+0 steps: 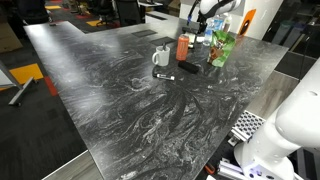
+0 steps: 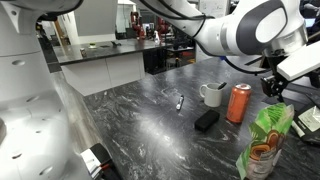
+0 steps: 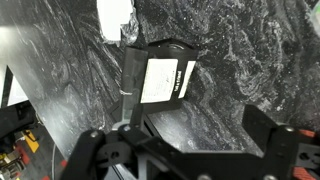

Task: Move the black bag forward

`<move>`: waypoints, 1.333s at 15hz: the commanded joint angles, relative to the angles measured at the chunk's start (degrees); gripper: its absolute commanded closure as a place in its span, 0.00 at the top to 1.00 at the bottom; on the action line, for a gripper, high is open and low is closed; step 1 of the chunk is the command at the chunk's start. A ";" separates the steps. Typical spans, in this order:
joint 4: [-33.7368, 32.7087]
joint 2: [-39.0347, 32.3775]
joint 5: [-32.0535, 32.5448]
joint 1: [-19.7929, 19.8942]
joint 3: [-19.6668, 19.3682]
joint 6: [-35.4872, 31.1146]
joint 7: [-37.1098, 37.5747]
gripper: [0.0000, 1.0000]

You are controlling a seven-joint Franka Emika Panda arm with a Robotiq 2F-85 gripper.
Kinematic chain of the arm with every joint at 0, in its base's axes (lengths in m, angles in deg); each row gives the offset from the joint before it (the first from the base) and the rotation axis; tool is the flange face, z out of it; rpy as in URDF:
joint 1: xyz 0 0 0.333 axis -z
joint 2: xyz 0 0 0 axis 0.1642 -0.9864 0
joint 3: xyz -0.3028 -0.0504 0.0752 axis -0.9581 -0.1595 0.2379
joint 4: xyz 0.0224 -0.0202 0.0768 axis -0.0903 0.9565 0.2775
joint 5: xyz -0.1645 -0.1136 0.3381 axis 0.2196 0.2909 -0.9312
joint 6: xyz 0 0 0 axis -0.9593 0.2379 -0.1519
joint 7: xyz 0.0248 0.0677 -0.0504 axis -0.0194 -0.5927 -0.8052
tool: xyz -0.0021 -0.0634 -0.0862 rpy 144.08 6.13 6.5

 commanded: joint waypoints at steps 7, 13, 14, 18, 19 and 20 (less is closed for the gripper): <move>-4.15 -4.50 -8.02 5.51 2.83 -2.81 -2.75 1.00; -4.88 -5.90 -16.38 7.79 5.10 -2.18 -8.27 1.00; -4.98 -6.02 -15.78 7.85 4.98 -1.87 -7.98 1.00; -3.12 -4.50 -13.66 7.26 4.67 -2.23 -5.25 1.00; -3.14 -4.50 -13.66 7.28 4.66 -2.23 -5.26 1.00; -3.15 -4.50 -13.66 7.28 4.67 -2.23 -5.26 1.00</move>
